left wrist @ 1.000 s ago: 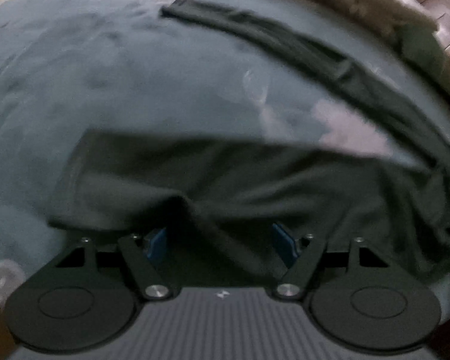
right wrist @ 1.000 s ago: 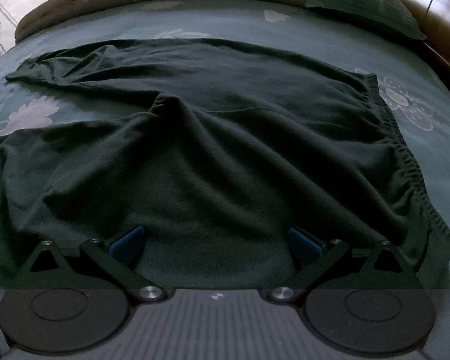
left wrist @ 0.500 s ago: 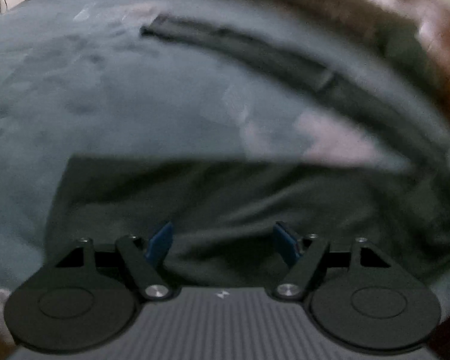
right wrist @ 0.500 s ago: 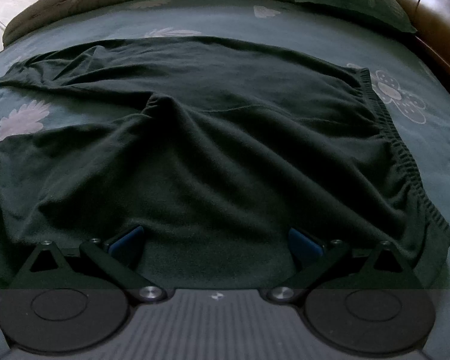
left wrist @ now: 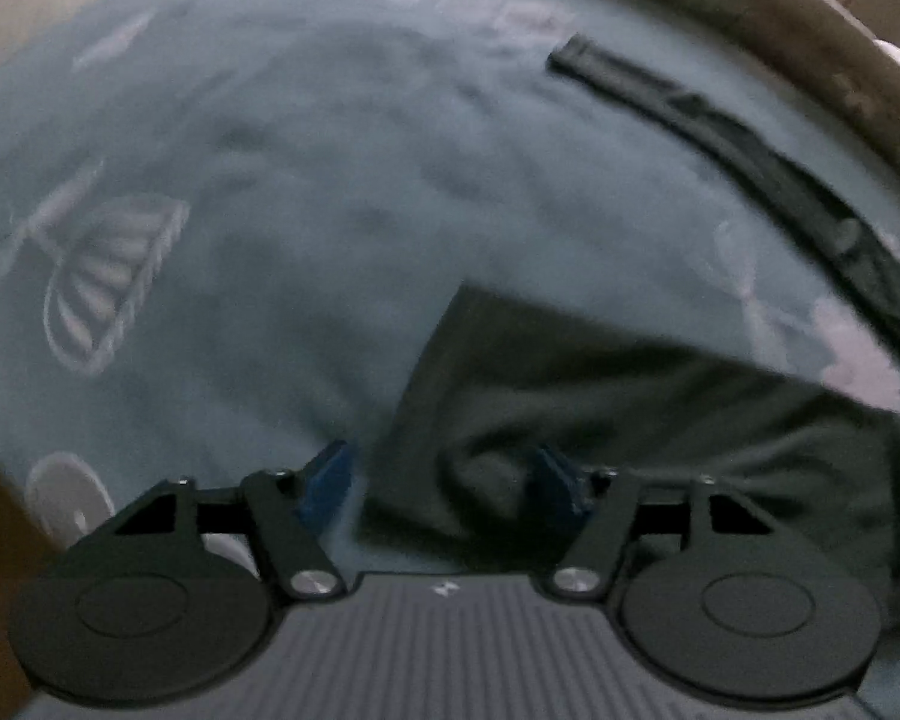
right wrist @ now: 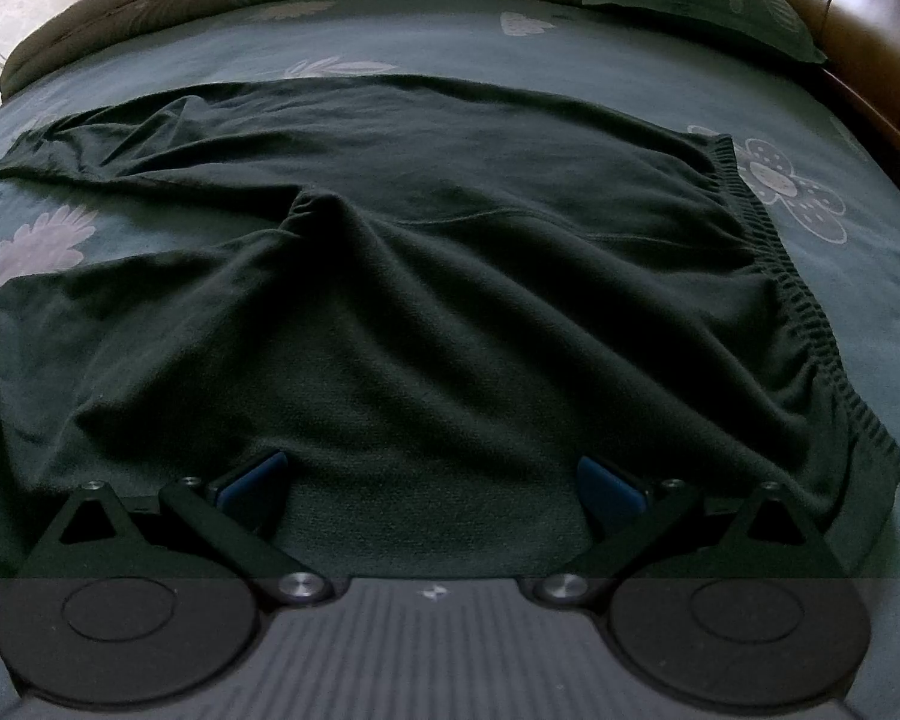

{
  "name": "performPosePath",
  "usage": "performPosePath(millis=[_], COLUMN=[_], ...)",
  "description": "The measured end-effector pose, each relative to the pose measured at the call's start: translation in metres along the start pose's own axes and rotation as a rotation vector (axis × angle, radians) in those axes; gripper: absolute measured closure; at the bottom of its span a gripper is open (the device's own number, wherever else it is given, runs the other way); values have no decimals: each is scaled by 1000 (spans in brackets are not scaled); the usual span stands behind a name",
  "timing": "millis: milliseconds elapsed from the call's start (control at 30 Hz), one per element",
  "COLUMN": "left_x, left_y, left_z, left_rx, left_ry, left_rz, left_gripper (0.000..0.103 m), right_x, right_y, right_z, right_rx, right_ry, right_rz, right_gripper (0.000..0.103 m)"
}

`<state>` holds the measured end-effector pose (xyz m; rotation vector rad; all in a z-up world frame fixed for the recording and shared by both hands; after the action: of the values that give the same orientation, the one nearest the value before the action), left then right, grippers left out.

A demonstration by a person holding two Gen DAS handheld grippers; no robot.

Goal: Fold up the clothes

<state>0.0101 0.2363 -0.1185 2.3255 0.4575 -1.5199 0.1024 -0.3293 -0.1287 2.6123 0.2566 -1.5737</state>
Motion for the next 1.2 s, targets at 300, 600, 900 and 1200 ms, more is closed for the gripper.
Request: performPosePath(millis=[300,600,900,1200], left_x=[-7,-30,-14,-31], left_y=[6,-7,-28,-34], left_z=[-25,-1,-9,0], left_rx=[107,-157,-231,-167], left_ry=[66,17,62,120], left_rz=[-144,250,292,254], left_gripper=[51,49,48,41], right_x=[-3,-70,-72,-54], right_y=[0,-76,-288,-441], right_z=[-2,-32,-43,7], right_rx=[-10,-319,-875,-1346], right_ry=[-27,100,79,70], right_rz=[4,-194,-580,-682], right_gripper=[0,20,65,79])
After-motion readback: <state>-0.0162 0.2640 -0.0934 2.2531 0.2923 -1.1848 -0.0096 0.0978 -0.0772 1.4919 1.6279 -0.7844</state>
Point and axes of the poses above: each gripper's, at about its wrist camera, not at the fingertips, and x roughly the way its jaws point, y to its right, z to its underside, the point moved 5 cm from there along x, roughly the way its jaws point, and after that the axes turned 6 degrees about -y, right-handed, at the moved point
